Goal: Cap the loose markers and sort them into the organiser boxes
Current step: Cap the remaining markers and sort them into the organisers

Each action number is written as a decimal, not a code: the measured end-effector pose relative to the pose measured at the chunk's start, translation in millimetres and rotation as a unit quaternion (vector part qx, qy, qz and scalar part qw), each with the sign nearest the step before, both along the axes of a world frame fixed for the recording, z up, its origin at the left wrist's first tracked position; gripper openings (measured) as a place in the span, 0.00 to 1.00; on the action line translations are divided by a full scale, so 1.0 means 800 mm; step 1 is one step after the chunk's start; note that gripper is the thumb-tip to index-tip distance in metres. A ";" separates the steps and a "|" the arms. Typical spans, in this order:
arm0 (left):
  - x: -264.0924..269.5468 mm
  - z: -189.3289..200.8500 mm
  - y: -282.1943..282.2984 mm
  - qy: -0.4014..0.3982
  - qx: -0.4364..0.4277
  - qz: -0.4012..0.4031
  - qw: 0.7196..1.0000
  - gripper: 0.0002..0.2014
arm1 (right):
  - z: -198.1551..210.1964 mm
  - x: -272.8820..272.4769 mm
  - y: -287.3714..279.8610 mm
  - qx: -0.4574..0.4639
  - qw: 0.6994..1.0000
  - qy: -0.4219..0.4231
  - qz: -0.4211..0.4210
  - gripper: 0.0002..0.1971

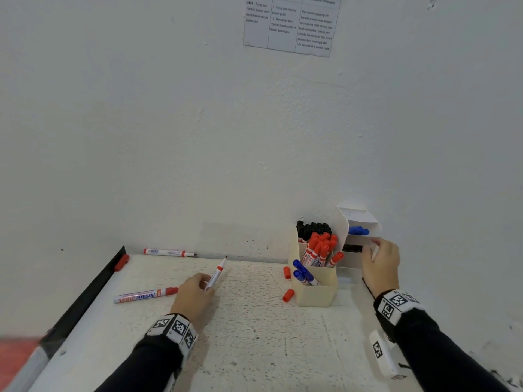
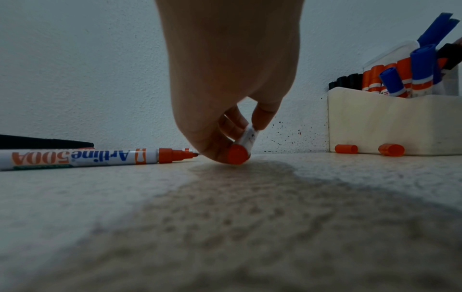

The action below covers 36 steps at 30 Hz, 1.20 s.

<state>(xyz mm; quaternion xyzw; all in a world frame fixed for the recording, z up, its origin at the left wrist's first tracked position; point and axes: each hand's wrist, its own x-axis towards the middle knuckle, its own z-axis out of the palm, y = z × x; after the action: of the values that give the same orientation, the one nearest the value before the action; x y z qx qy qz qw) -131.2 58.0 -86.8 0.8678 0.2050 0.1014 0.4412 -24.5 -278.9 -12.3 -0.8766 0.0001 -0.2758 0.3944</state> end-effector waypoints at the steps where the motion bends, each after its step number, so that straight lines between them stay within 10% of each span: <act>1: 0.000 0.000 0.000 0.001 -0.001 0.001 1.000 0.12 | 0.003 -0.005 0.007 0.011 0.999 -0.041 -0.021 0.12; 6: 0.001 -0.001 0.003 -0.001 -0.016 0.001 1.000 0.17 | 0.044 -0.047 0.083 0.053 0.979 -0.155 0.121 0.04; 11: -0.001 -0.001 0.003 -0.007 -0.015 -0.001 1.000 0.15 | 0.049 -0.079 0.174 -0.094 0.927 0.123 0.341 0.08; 18: 0.000 -0.004 0.006 -0.022 -0.021 -0.009 1.000 0.15 | -0.060 -0.055 0.208 -0.403 0.801 0.405 0.178 0.23; 28: 0.008 -0.016 0.006 0.003 0.000 -0.045 0.999 0.14 | -0.082 -0.044 0.211 -0.335 0.869 0.334 0.143 0.17; 36: -0.002 -0.016 0.001 -0.009 -0.065 -0.048 0.997 0.06 | -0.076 -0.039 0.230 -0.047 0.956 0.182 0.226 0.10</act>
<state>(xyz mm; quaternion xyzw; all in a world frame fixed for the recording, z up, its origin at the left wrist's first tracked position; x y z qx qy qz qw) -132.6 59.0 -99.6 0.8451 0.1647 0.0745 0.5031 -56.0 -94.5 -72.9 -0.9067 -0.1391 -0.0149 0.3978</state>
